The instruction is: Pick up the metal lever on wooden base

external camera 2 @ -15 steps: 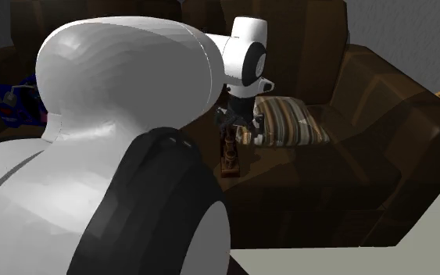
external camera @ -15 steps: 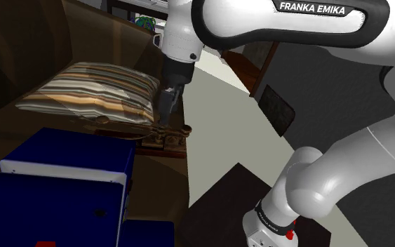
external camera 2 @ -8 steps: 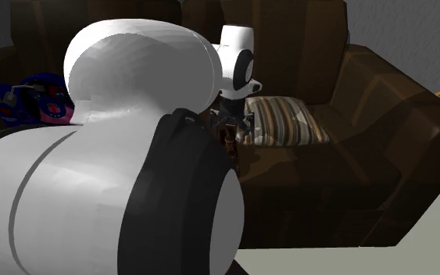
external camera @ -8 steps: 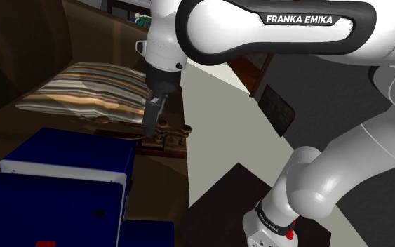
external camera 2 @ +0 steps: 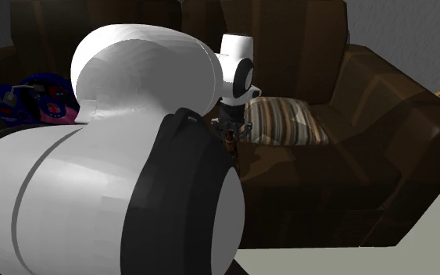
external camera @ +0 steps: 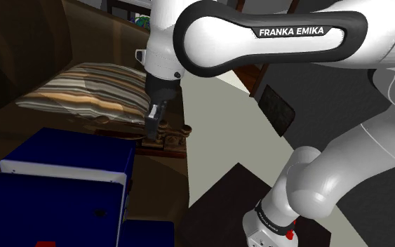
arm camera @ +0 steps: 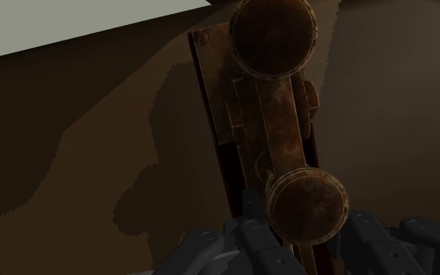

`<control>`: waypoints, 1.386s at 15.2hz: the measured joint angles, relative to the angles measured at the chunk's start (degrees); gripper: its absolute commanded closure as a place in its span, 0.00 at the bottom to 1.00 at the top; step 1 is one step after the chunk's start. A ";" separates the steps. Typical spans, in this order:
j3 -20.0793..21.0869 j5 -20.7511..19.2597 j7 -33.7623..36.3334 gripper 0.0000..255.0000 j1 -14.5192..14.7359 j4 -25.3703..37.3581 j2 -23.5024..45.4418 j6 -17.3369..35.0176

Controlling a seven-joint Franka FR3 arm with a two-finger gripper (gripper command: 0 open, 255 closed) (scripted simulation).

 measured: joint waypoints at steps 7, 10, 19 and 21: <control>0.02 -0.01 0.07 1.00 0.01 0.25 0.02 -0.28; -0.11 -0.11 0.22 1.00 -0.04 2.25 -0.03 -2.36; -0.62 -0.53 0.51 1.00 -0.33 9.13 0.15 -9.07; -0.75 -0.56 0.58 1.00 -0.36 10.60 0.06 -10.62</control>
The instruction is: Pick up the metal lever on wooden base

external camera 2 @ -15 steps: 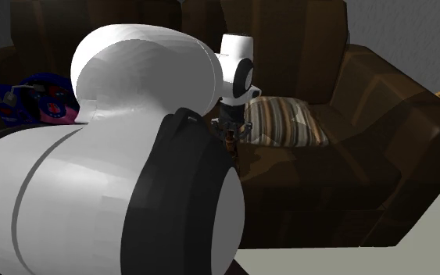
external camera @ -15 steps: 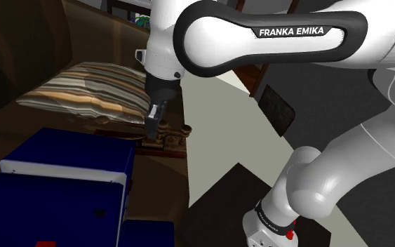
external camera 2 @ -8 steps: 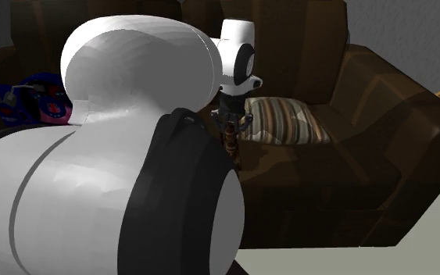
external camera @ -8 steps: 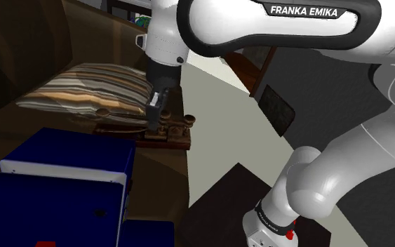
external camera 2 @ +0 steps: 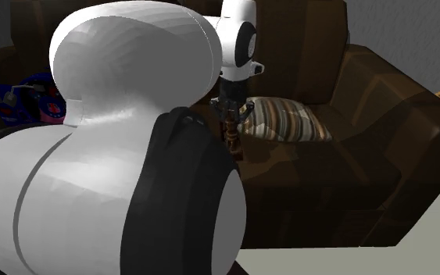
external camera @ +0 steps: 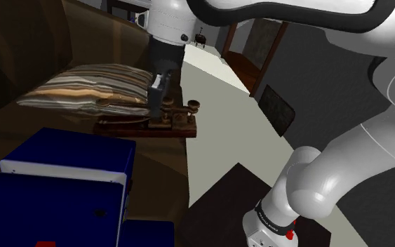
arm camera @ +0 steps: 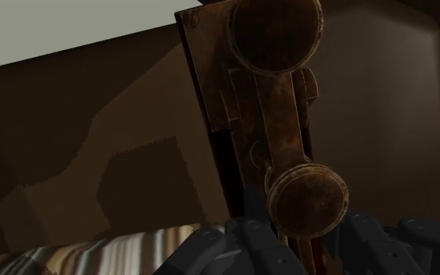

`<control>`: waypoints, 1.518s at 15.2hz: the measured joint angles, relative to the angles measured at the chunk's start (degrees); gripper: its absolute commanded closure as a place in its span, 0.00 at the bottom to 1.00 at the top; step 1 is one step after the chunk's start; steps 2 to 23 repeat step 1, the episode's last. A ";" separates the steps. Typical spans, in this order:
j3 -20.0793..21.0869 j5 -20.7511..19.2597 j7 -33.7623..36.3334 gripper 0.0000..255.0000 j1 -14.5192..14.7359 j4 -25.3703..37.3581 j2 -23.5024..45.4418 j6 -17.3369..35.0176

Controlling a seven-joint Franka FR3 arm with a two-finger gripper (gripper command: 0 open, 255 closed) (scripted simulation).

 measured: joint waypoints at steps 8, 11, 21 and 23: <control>-0.04 -0.09 0.01 1.00 -0.06 0.73 0.20 -0.54; -0.04 -0.09 0.01 1.00 -0.06 0.73 0.20 -0.54; -0.04 -0.09 0.01 1.00 -0.06 0.73 0.20 -0.54; -0.04 -0.09 0.01 1.00 -0.06 0.73 0.20 -0.54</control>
